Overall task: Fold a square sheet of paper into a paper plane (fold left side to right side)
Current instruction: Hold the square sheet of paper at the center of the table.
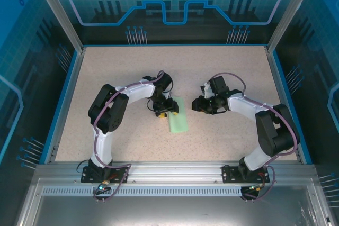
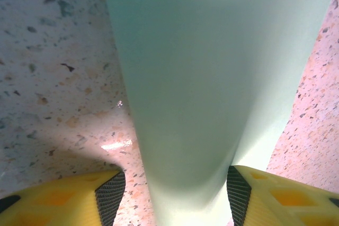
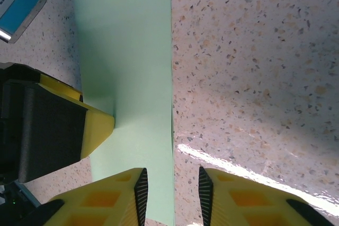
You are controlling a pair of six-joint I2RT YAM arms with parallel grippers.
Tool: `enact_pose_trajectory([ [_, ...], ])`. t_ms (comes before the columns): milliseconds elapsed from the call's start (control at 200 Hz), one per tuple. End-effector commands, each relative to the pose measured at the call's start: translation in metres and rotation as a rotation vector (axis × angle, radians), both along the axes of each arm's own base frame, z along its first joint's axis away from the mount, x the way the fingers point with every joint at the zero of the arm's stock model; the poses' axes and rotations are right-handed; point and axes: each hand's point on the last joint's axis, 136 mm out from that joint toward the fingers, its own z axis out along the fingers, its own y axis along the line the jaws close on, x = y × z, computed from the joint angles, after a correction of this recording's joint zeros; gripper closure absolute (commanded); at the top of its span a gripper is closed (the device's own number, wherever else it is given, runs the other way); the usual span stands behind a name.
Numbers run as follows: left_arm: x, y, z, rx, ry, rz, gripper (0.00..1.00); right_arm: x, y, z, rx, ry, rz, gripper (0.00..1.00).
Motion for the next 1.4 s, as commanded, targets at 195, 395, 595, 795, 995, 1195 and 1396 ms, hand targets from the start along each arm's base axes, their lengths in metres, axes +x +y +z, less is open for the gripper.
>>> enact_pose_trajectory([
  [195, -0.031, 0.004, -0.064, 0.103, 0.099, -0.041, 0.4, -0.001, 0.019, 0.004, 0.035, 0.015, 0.05, 0.75],
  [395, -0.031, 0.005, -0.064, 0.108, 0.1, -0.039, 0.4, -0.003, 0.035, -0.002, 0.039, 0.038, 0.087, 0.79],
  [595, -0.031, 0.005, -0.064, 0.107, 0.098, -0.041, 0.4, -0.008, 0.048, -0.013, 0.029, 0.075, 0.121, 0.84],
  [795, -0.031, 0.006, -0.065, 0.11, 0.101, -0.04, 0.4, -0.011, 0.055, -0.026, 0.019, 0.114, 0.142, 0.85],
  [995, -0.031, 0.006, -0.065, 0.11, 0.102, -0.039, 0.4, -0.013, 0.06, -0.033, 0.018, 0.139, 0.158, 0.85],
  [1195, -0.031, 0.006, -0.065, 0.113, 0.102, -0.039, 0.4, -0.015, 0.058, -0.041, -0.012, 0.16, 0.158, 0.85],
  [1396, -0.031, 0.006, -0.065, 0.114, 0.102, -0.04, 0.4, -0.018, 0.053, -0.048, -0.045, 0.178, 0.16, 0.85],
])
